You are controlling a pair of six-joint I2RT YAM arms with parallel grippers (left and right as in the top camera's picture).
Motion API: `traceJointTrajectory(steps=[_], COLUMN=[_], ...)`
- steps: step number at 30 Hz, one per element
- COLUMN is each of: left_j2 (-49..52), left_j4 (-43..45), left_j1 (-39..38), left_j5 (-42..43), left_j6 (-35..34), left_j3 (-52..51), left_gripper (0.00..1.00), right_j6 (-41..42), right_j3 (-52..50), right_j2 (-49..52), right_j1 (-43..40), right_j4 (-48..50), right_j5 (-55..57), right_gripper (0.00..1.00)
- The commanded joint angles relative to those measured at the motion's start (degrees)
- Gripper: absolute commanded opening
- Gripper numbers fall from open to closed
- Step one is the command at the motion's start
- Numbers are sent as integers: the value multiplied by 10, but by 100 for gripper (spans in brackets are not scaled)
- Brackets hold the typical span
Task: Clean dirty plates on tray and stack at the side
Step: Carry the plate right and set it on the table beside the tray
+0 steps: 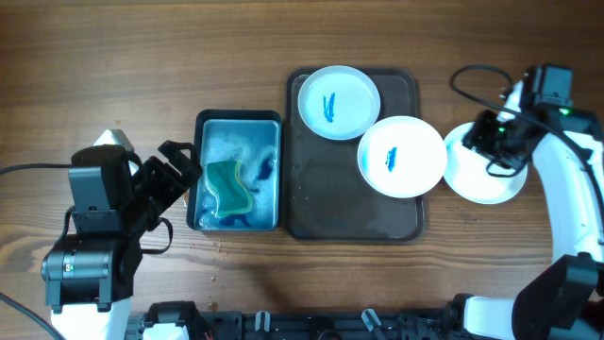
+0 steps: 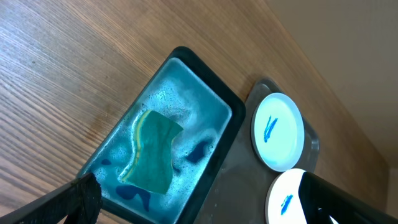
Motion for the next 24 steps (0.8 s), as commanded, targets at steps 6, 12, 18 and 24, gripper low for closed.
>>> traceJointTrajectory(steps=[6, 12, 18, 24], left_j2=[-3, -3, -3, -3], left_j4=[1, 1, 1, 1], left_j1=[5, 5, 5, 5], left_j5=[5, 5, 5, 5], left_j6=[9, 9, 9, 9], left_j3=[6, 6, 6, 6], left_gripper=[100, 100, 100, 100], right_j6=[-31, -31, -31, -27], right_j3=[-71, -75, -99, -98], right_j2=[65, 107, 127, 62], right_j1=[21, 23, 23, 23], right_j4=[103, 120, 130, 80], right_j5=[8, -37, -40, -42], right_gripper=[59, 50, 4, 4])
